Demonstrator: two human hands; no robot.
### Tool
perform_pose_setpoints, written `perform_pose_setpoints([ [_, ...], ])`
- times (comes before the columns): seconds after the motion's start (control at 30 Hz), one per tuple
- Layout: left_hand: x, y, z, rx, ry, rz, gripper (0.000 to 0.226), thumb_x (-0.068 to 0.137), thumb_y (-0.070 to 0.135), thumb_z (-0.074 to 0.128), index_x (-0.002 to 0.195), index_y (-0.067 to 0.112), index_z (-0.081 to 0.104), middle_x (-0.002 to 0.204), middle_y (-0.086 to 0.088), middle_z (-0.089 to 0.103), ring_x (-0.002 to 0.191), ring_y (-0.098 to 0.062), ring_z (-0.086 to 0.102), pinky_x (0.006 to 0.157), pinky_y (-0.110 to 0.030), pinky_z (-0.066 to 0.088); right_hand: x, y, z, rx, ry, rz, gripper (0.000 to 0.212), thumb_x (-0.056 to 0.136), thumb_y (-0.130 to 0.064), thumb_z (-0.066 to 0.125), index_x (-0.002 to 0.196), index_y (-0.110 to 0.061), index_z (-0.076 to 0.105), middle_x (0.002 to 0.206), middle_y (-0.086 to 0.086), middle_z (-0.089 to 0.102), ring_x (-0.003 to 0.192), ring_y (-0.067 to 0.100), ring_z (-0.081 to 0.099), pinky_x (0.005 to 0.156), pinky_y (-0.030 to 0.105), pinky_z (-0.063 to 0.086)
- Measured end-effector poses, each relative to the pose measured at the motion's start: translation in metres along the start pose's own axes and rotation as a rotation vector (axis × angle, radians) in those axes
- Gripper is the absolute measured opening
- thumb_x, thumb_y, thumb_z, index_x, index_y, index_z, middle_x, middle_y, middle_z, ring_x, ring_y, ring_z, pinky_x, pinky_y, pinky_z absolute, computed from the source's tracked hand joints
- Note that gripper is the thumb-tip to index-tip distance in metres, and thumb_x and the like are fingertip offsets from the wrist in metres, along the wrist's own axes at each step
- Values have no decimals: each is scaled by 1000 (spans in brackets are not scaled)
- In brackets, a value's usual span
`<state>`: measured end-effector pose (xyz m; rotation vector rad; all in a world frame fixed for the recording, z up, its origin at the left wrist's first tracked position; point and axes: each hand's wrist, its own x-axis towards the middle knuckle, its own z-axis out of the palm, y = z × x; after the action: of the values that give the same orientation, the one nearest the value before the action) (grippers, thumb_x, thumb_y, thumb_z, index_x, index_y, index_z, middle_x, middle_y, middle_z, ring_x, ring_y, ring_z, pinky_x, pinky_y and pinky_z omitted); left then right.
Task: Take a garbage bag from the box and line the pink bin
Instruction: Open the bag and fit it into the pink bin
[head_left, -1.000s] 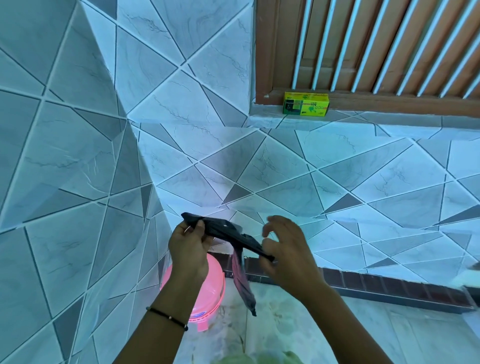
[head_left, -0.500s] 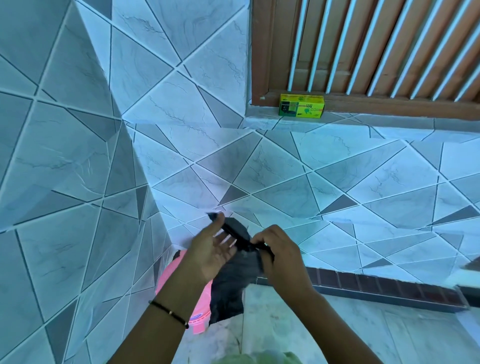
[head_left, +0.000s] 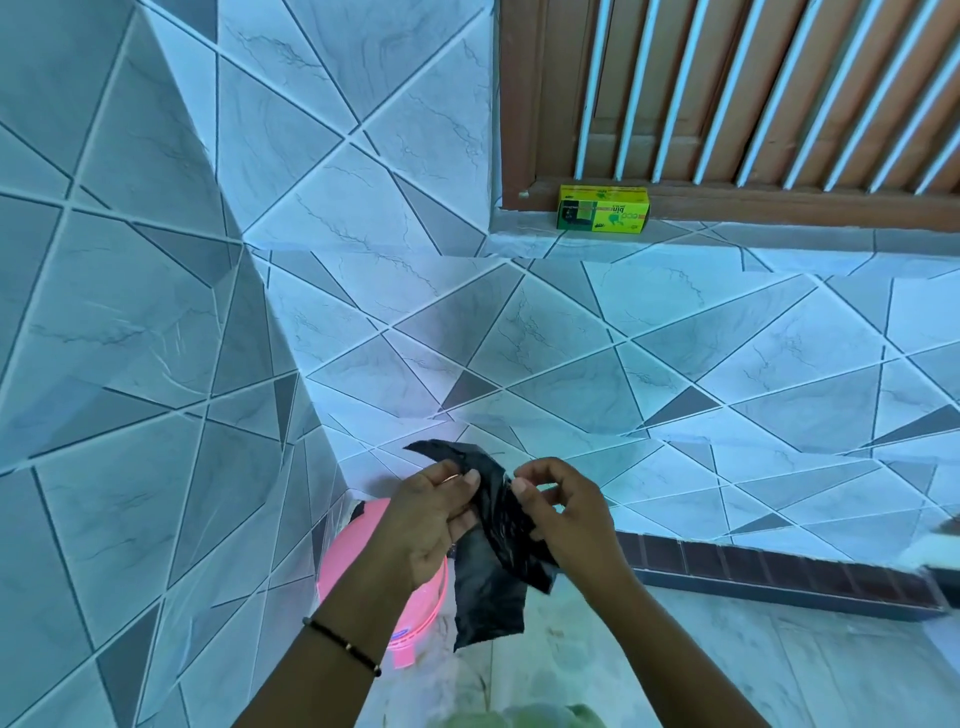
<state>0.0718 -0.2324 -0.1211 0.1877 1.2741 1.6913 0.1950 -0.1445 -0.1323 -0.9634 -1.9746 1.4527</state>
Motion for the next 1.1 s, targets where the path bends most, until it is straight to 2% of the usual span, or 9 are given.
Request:
perform_pose_setpoints([
  [0.1, -3, -2, 4, 87, 14, 31, 13, 84, 2, 62, 96, -1, 65, 76, -5, 74, 66, -14, 70, 60, -22, 57, 2, -4, -5, 91, -104, 129, 3, 86, -28, 63, 86, -28, 66, 83, -9, 68, 74, 12, 62, 65, 28, 52],
  [0.17, -3, -3, 7, 135, 32, 54, 11, 80, 2, 66, 92, 1, 64, 70, -4, 74, 61, -13, 69, 57, -22, 57, -1, -8, -5, 169, -154, 149, 5, 87, -24, 63, 85, -25, 68, 77, -7, 68, 71, 10, 62, 59, 19, 48],
  [0.27, -4, -3, 11, 186, 52, 80, 11, 75, -1, 70, 82, 3, 62, 59, 0, 71, 50, -10, 65, 49, -18, 53, -3, -10, -4, 238, -153, 143, 5, 83, -17, 67, 84, -20, 70, 73, -3, 69, 67, 9, 61, 56, 16, 48],
  [0.37, -5, -5, 10, 199, 68, 93, 27, 70, 2, 75, 92, -6, 63, 65, -8, 69, 53, -17, 64, 50, -19, 52, -1, -10, -7, 257, -168, 124, 8, 81, -8, 68, 83, -16, 72, 69, -1, 70, 63, 11, 61, 57, 20, 48],
  [0.5, -5, -8, 8, 189, 61, 84, 54, 54, 23, 80, 96, -8, 64, 81, -18, 67, 71, -25, 63, 66, -28, 55, -1, -9, -10, 289, -204, 134, 10, 80, -2, 68, 75, -11, 70, 60, 0, 66, 52, 9, 58, 55, 22, 49],
  [0.57, -6, -8, 7, 192, 18, 57, 43, 65, 22, 75, 95, -7, 64, 80, -16, 68, 68, -23, 64, 62, -26, 56, -2, -8, -8, 316, -209, 148, 9, 79, -2, 68, 74, -10, 69, 61, 3, 65, 56, 12, 60, 55, 23, 50],
  [0.67, -7, -7, 5, 200, -8, 31, 12, 83, 4, 63, 93, -1, 64, 79, -11, 68, 61, -14, 67, 57, -23, 56, 0, -7, -9, 347, -183, 164, 9, 79, 1, 68, 75, -7, 67, 61, 5, 64, 57, 14, 60, 54, 23, 50],
  [0.93, -9, -6, 7, 294, 36, 117, 19, 70, -1, 76, 78, 8, 60, 62, -2, 71, 55, -14, 66, 58, -24, 57, -3, -7, -12, 376, -170, 188, 7, 85, -11, 64, 83, -9, 70, 67, 8, 68, 61, 16, 62, 59, 27, 53],
  [1.1, -8, -10, 5, 278, 36, 107, 33, 56, 14, 84, 73, 11, 56, 61, -4, 65, 61, -22, 57, 64, -30, 49, -6, -7, -17, 444, -252, 172, 6, 81, -3, 67, 81, -7, 71, 67, 8, 68, 62, 17, 62, 60, 27, 53],
])
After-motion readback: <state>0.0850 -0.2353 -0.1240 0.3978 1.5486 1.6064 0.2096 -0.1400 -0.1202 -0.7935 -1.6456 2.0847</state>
